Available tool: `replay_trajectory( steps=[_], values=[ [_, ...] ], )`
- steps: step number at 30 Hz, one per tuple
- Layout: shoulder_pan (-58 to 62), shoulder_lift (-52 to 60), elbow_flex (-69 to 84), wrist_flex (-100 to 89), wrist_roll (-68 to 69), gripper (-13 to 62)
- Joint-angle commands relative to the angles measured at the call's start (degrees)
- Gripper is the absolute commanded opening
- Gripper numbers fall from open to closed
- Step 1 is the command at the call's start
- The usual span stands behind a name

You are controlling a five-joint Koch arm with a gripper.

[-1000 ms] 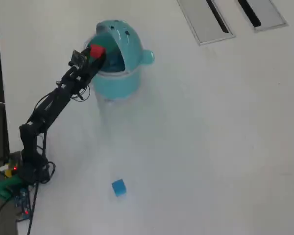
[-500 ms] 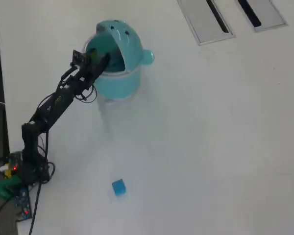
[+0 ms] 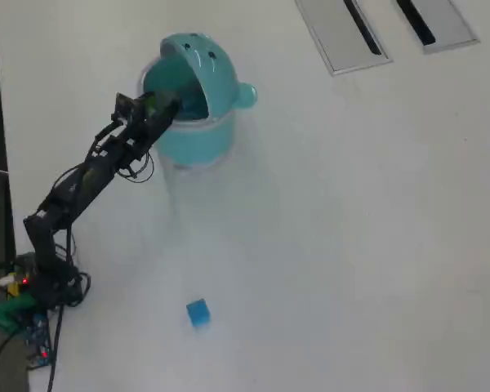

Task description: Grasp RGB lego blocks and put them in the bin one by one.

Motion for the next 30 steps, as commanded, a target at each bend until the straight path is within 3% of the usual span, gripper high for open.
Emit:
replay_trajectory(
  steps=[1,14,21,28,30],
  values=[
    [0.88,6.68,0.35,-6.59,-0.09,27.4],
    [5.45,25.66,22.85,-16.35,-21.71,27.7],
    [10.02,31.38,32.43,-22.68,-17.23,27.6],
    [25.05,35.07,41.92,-26.63,-6.77,28.1],
    [30.06,35.33,44.82,-28.39,-6.15,32.3]
  ],
)
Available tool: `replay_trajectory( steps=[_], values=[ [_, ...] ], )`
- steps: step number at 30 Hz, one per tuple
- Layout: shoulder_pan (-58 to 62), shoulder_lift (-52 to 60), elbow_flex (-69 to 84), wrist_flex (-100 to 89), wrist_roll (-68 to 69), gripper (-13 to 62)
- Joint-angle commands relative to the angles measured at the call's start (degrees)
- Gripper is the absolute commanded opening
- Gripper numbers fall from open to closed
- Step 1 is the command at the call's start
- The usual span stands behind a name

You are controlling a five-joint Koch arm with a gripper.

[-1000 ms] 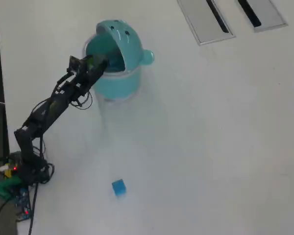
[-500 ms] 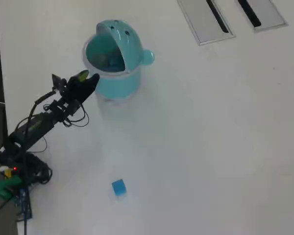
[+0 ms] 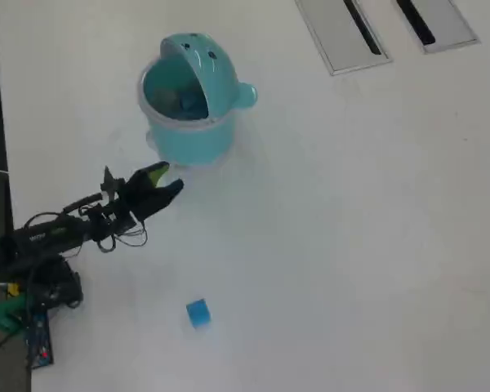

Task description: Grasp RGB lego blocks and put them in the bin one by one.

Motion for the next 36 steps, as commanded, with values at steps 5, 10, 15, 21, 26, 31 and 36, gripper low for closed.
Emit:
replay_trajectory(
  steps=[5,10,15,21,26,31,36],
  values=[
    [9.05,4.57,6.50,-13.54,5.98,34.8],
    [12.30,11.25,11.60,-12.74,17.93,34.8],
    [16.35,14.41,13.45,-12.66,22.06,34.8],
    [23.12,16.96,18.54,-14.06,22.15,34.8],
    [27.77,17.05,24.35,-18.90,22.76,34.8],
    [32.43,17.14,26.10,-18.90,23.03,34.8],
    [38.41,16.87,27.86,-18.02,22.94,34.8]
  ],
)
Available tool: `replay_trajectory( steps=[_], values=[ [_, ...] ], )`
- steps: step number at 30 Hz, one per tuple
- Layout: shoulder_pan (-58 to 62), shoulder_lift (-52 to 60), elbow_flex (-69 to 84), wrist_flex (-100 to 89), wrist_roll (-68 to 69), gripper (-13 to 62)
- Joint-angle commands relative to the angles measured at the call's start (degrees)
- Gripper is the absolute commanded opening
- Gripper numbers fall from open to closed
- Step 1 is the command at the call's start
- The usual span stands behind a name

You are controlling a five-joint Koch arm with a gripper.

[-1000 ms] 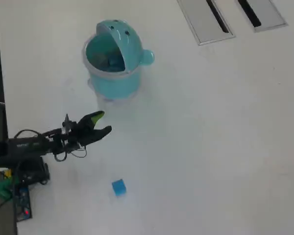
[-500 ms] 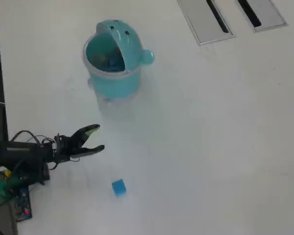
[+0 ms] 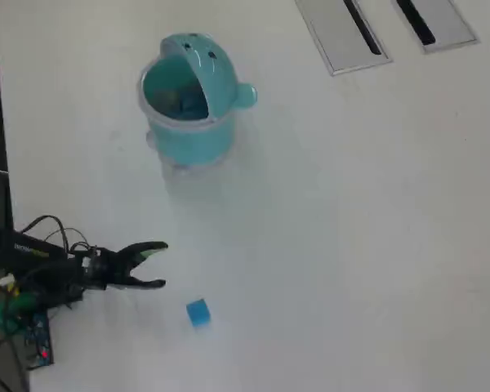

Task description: Grasp RGB lego blocks and put them in the bin one by one.

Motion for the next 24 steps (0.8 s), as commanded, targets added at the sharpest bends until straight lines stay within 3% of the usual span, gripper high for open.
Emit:
replay_trajectory(
  steps=[1,14,24],
  values=[
    [2.46,2.90,-0.88,-3.52,0.26,34.8],
    [13.80,0.53,4.48,-3.69,-14.15,33.9],
    [24.17,2.81,9.23,-2.37,-15.21,33.0]
  ],
)
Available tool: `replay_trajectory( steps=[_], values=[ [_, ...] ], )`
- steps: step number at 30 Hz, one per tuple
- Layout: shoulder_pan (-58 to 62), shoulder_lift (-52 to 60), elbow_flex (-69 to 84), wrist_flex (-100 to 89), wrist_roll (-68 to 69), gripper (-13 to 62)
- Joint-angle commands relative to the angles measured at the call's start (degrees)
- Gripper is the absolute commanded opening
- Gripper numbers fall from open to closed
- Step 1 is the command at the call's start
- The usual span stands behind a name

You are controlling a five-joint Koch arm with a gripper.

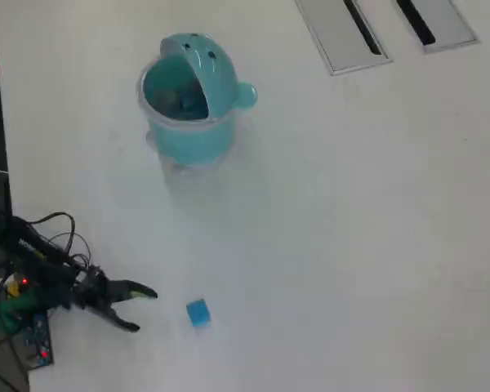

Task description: Grasp RGB lego blocks and put them in the bin one by one.

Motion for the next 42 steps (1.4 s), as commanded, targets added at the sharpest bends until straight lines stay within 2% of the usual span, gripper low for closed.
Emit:
replay_trajectory(
  steps=[1,10,18,30,39,42],
  values=[
    [2.90,2.81,-1.93,-0.18,-1.58,33.0],
    [12.22,2.29,-9.40,16.26,1.67,32.9],
    [17.93,0.00,-24.08,36.21,1.49,32.9],
    [27.69,-22.68,-48.78,52.29,-4.31,32.9],
    [30.23,-30.59,-55.20,59.94,-14.85,33.2],
    [31.55,-32.78,-56.51,60.73,-22.50,33.3]
  ],
)
